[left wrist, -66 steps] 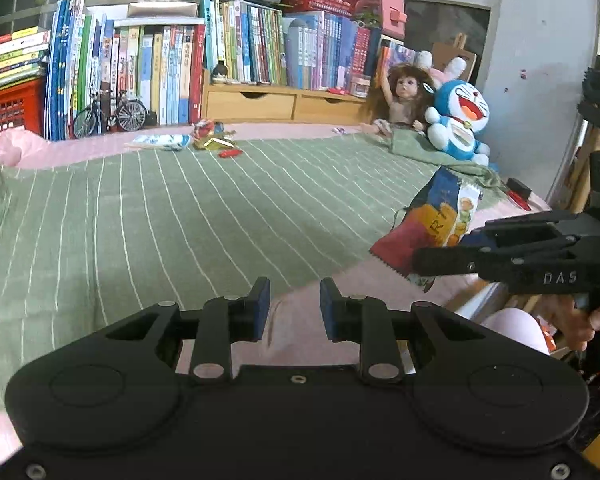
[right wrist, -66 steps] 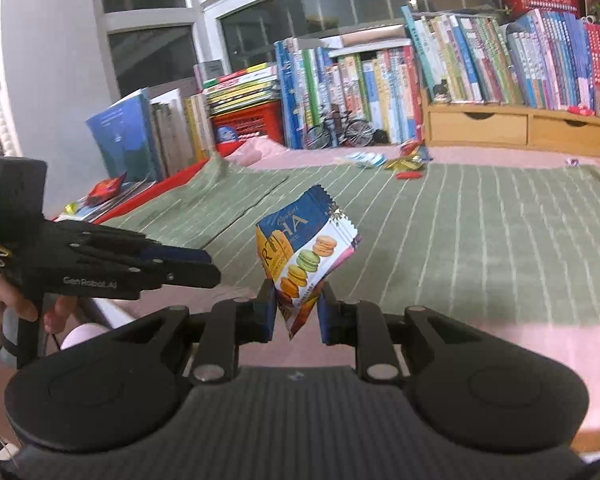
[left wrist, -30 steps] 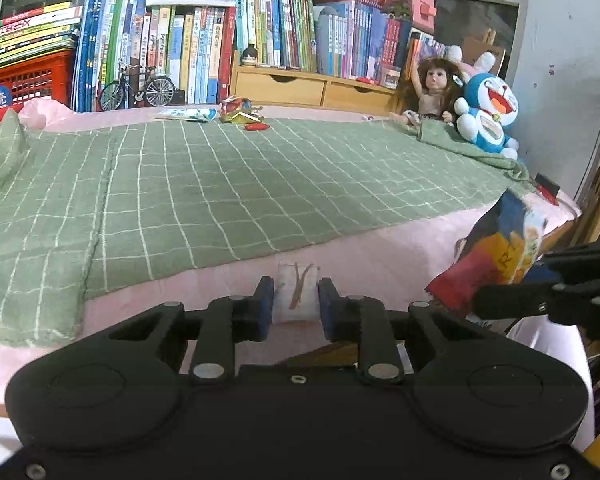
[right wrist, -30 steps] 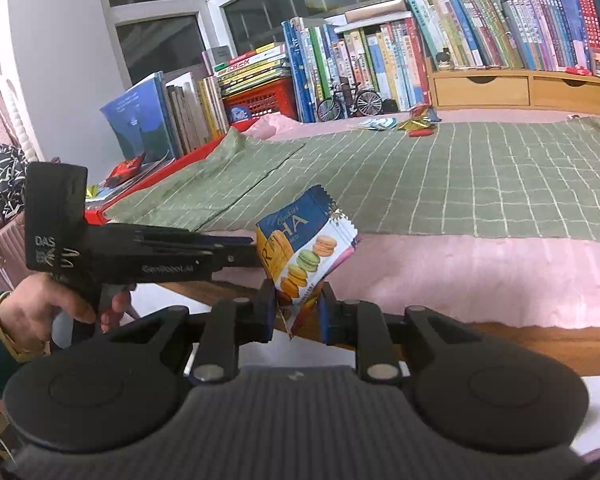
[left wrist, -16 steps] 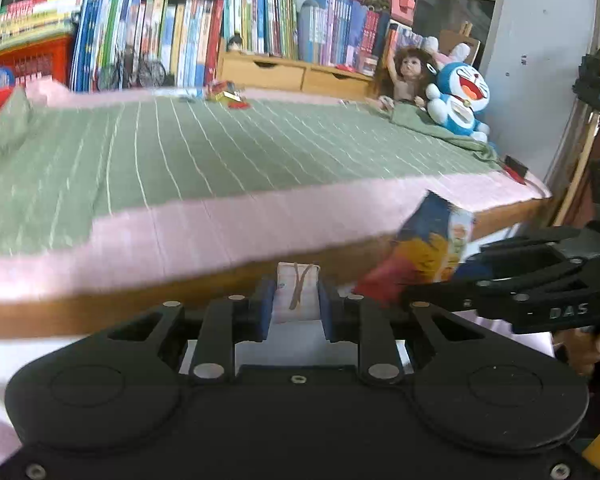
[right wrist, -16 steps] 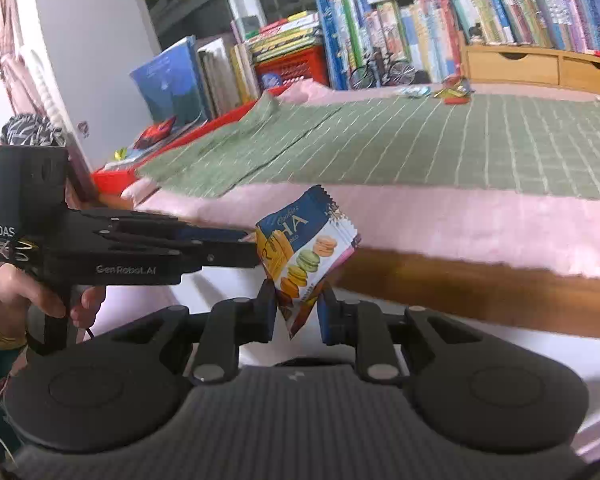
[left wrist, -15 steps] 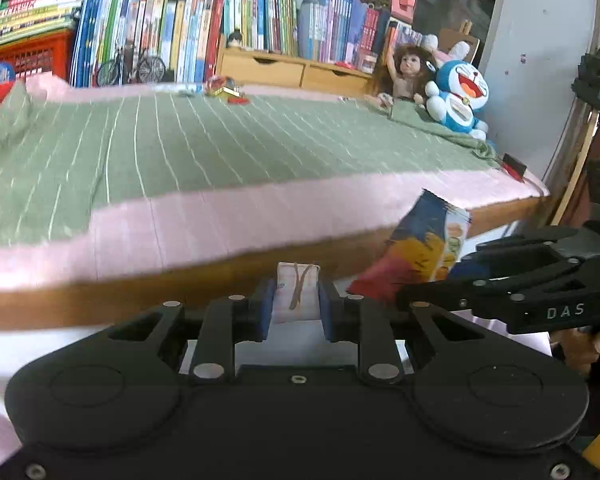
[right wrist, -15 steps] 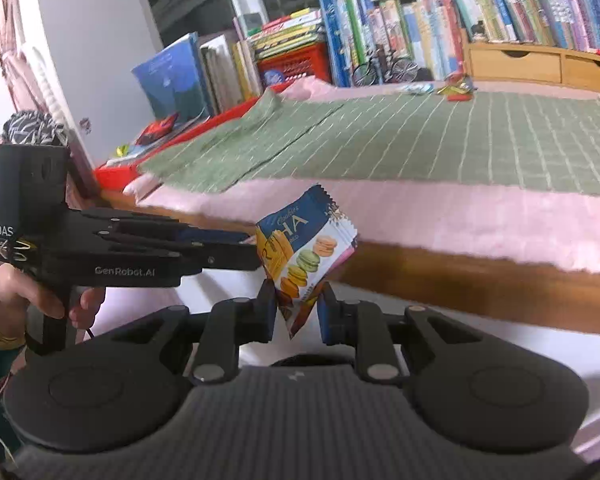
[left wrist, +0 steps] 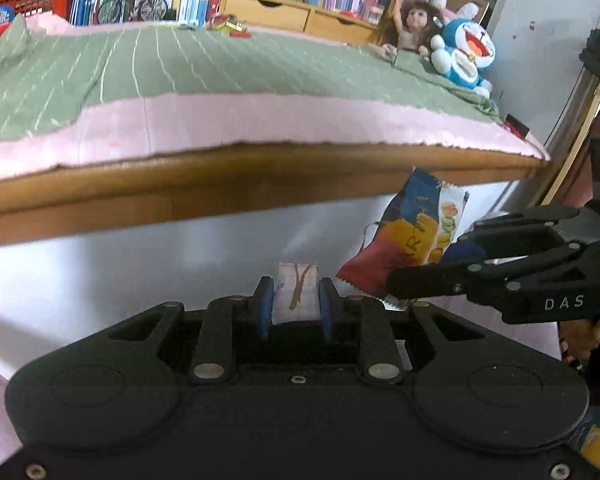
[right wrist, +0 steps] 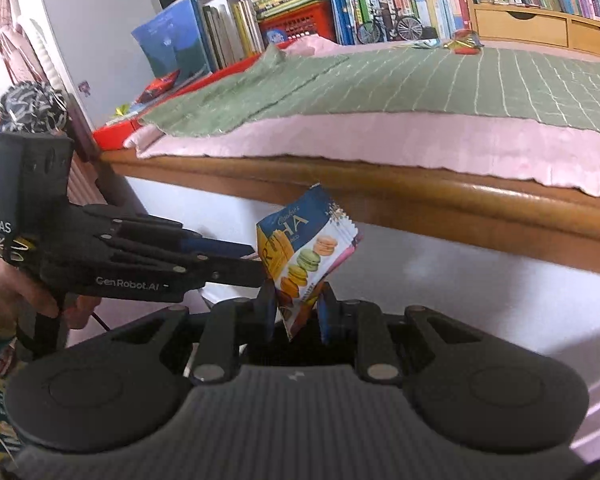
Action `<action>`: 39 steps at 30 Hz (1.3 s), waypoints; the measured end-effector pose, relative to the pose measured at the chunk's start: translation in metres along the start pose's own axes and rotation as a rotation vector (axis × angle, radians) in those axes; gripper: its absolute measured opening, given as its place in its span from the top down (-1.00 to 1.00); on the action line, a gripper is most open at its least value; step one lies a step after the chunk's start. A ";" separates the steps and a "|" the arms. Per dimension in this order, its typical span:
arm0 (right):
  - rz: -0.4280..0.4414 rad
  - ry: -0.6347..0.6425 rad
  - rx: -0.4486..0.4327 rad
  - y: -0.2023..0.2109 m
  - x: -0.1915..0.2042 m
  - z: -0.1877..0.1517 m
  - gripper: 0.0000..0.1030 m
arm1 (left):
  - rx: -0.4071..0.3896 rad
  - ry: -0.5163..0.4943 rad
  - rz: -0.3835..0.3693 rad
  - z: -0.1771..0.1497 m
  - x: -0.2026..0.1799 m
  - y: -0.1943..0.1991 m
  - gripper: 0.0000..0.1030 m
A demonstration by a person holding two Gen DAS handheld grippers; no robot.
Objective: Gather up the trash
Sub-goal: 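Carry the paper scrap and snack bag down past the bed edge to the bin, then open the left tool to drop the paper scrap while the right tool drops the snack bag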
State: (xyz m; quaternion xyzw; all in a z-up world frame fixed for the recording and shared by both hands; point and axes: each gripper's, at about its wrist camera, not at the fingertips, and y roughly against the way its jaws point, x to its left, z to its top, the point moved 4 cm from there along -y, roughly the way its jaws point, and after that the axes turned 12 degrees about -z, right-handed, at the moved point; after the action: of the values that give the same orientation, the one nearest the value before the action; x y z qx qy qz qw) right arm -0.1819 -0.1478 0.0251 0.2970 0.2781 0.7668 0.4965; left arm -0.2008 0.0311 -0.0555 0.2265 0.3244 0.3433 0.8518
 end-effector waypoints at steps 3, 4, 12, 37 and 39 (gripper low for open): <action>-0.014 -0.004 0.018 -0.003 -0.002 -0.005 0.51 | 0.022 0.023 0.004 -0.007 0.005 -0.006 0.56; -0.018 -0.005 0.026 -0.005 -0.003 -0.006 0.51 | 0.029 0.031 0.006 -0.009 0.007 -0.008 0.56; -0.087 0.045 0.125 -0.028 -0.003 -0.021 0.51 | 0.116 0.081 0.017 -0.029 0.022 -0.027 0.56; -0.075 0.000 0.250 -0.070 -0.012 -0.027 0.51 | 0.236 0.132 0.087 -0.038 0.046 -0.075 -0.03; -0.082 -0.008 0.246 -0.070 -0.014 -0.025 0.51 | 0.242 0.131 0.086 -0.039 0.048 -0.075 -0.18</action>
State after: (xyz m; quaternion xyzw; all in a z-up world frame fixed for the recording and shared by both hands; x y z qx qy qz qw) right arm -0.1542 -0.1391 -0.0445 0.3470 0.3802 0.7047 0.4883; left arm -0.1689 0.0232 -0.1476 0.3186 0.4083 0.3517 0.7798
